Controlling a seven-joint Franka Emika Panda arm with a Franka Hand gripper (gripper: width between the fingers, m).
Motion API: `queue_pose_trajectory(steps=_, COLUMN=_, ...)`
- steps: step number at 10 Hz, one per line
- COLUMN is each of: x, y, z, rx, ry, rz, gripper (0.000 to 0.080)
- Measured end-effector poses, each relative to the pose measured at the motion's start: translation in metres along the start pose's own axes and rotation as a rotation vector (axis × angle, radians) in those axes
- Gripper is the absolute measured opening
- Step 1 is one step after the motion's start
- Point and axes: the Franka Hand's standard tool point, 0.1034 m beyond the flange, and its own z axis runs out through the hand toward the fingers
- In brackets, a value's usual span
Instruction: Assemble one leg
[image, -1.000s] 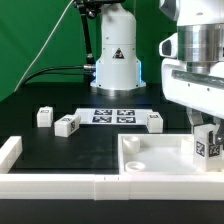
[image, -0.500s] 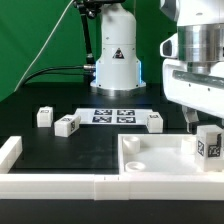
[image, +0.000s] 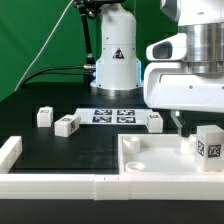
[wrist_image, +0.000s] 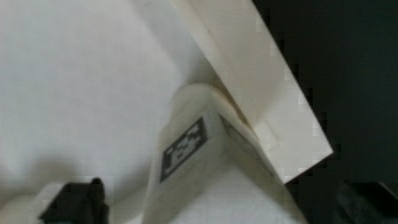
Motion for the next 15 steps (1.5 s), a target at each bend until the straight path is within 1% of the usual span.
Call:
queue_pose_trajectory(steps=2, x=0.0001, y=0.0003, z=0.0000, rx=-0.007, ry=0.003, rz=-0.232, gripper=0.0648)
queue_pose_trajectory(steps=4, x=0.0004, y=0.0008, z=0.0000, rx=-0.017, ry=0.005, rz=-0.403, gripper=0.0648)
queue_pose_trajectory(steps=5, x=0.0008, y=0.0013, z=0.0000, rx=-0.030, ry=0.008, rz=-0.525, gripper=0.0648)
queue_pose_trajectory(steps=6, x=0.0010, y=0.0016, z=0.0000, rx=-0.031, ry=0.008, rz=-0.529, gripper=0.0648)
queue_pose_trajectory(steps=8, x=0.0011, y=0.0018, z=-0.0001, rx=-0.031, ry=0.009, rz=-0.529, gripper=0.0388)
queue_pose_trajectory(steps=9, x=0.0011, y=0.0018, z=0.0000, rx=-0.031, ry=0.008, rz=-0.529, gripper=0.0388)
queue_pose_trajectory(steps=10, x=0.0011, y=0.0018, z=0.0000, rx=-0.031, ry=0.009, rz=-0.518, gripper=0.0291)
queue_pose_trajectory(steps=12, x=0.0011, y=0.0015, z=-0.0002, rx=-0.030, ry=0.009, rz=-0.451, gripper=0.0291)
queue_pose_trajectory(steps=14, x=0.0003, y=0.0013, z=-0.0002, rx=-0.033, ry=0.014, rz=-0.204, gripper=0.0291)
queue_pose_trajectory(steps=15, x=0.0002, y=0.0017, z=0.0000, rx=-0.035, ry=0.019, rz=-0.039, gripper=0.0291)
